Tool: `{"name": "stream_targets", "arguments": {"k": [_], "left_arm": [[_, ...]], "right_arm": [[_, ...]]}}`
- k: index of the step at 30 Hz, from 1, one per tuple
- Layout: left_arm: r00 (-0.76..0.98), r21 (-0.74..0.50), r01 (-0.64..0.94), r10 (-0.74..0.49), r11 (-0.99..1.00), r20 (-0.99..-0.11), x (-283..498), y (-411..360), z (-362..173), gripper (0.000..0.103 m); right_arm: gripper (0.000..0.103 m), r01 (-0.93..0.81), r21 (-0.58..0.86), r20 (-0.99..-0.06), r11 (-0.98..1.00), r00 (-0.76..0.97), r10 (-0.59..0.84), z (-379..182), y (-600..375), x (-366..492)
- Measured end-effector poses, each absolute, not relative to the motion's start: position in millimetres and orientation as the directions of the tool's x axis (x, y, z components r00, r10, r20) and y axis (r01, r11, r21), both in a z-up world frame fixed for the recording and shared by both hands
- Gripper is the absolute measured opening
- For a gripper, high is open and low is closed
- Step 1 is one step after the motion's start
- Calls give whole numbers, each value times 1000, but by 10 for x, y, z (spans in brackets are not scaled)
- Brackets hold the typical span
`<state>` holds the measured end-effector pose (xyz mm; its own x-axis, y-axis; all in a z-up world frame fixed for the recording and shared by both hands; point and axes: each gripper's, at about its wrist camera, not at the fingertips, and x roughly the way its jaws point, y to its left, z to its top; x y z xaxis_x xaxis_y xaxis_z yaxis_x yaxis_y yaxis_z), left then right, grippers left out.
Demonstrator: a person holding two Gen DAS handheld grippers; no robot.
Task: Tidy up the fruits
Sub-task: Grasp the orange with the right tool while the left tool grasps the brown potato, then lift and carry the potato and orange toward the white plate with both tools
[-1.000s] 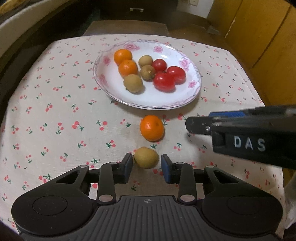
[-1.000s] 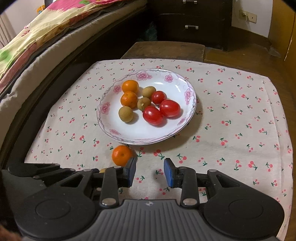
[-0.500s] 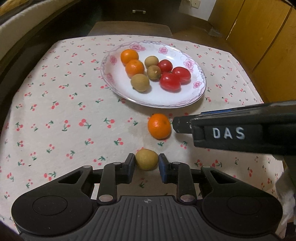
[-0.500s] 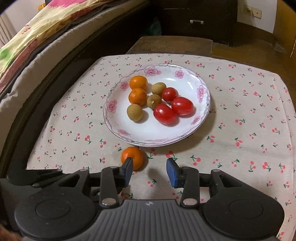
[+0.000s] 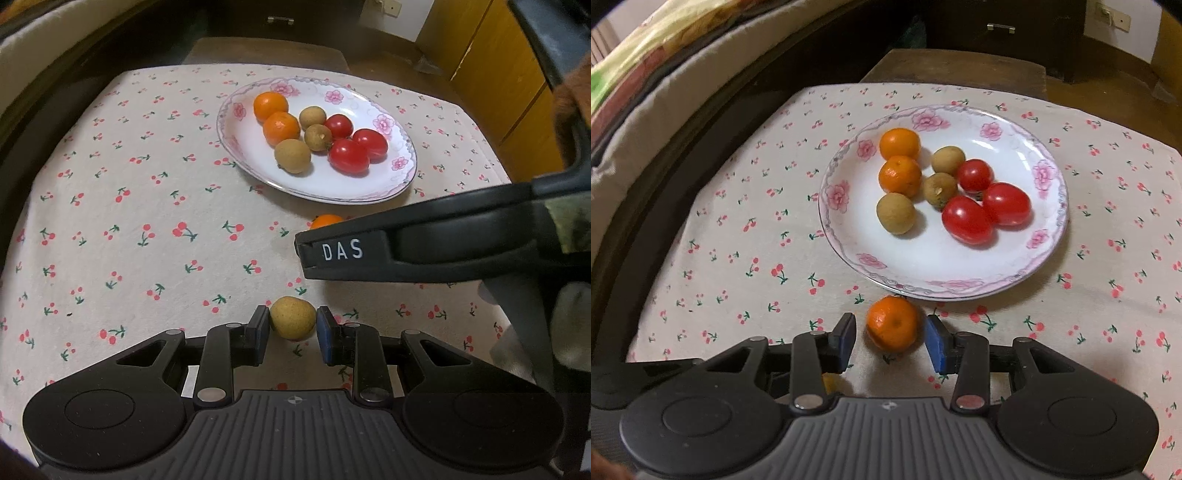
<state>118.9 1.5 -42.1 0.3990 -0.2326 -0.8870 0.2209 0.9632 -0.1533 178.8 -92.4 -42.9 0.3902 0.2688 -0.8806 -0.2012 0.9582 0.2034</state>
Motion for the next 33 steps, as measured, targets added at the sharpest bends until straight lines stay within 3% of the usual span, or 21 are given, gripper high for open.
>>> {"name": "stream_targets", "arguments": {"k": [4, 19, 25, 33], "left_arm": [[394, -155, 221, -234, 963, -889, 1186, 25, -433, 36], [392, -137, 239, -225, 961, -892, 1191, -71, -444, 38], [390, -156, 220, -233, 963, -891, 1230, -101, -445, 53], [410, -127, 209, -204, 970, -889, 1269, -96, -464, 59]], "right_arm": [[33, -215, 186, -884, 959, 389, 259, -466, -907, 1813], [32, -259, 105, -891, 960, 404, 207, -272, -1346, 1394], [33, -255, 99, -899, 962, 391, 196, -317, -1397, 1248], [33, -254, 96, -904, 962, 383, 192, -409, -1393, 1272]]}}
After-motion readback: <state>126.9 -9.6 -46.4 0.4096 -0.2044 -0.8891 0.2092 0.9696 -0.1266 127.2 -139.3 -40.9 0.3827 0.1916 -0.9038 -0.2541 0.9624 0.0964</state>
